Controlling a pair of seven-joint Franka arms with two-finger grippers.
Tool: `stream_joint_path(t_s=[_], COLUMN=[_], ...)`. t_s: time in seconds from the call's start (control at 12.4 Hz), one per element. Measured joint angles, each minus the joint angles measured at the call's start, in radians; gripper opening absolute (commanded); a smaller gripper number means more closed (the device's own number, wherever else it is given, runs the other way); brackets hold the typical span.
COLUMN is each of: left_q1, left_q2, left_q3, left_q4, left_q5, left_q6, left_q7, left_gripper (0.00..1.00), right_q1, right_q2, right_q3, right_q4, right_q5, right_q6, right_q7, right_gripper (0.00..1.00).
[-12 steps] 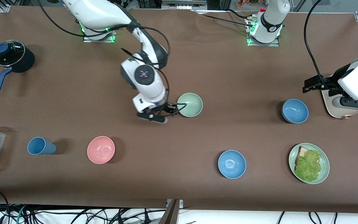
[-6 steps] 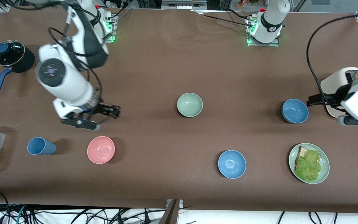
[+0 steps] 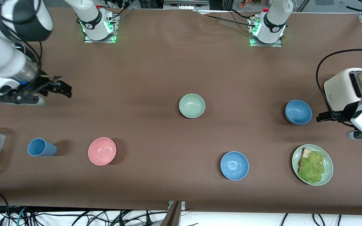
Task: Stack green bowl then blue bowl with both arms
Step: 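Release the green bowl and withdraw the right gripper to rest, then reach the left gripper down and grip the light blue bowl rim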
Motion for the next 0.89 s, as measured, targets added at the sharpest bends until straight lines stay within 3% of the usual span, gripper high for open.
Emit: stream_joint_path(t_s=[0.56,0.89], left_q1=[0.088,0.102], left_q2=[0.013,0.026], left_q3=[0.001,0.0], left_q4=[-0.337,-0.453], left_q5=[-0.068,-0.106], left_q6=[0.389,0.512], left_q7=[0.217,0.295], left_gripper=[0.96,0.95], right_q1=[0.002,0.0], right_q2=[-0.025,-0.023], right_q3=[0.004,-0.026], right_q4=[0.038,0.123], right_q5=[0.0,0.0], right_q6=[-0.004,-0.033], right_q7=[-0.005,-0.005], right_gripper=[1.0,1.0])
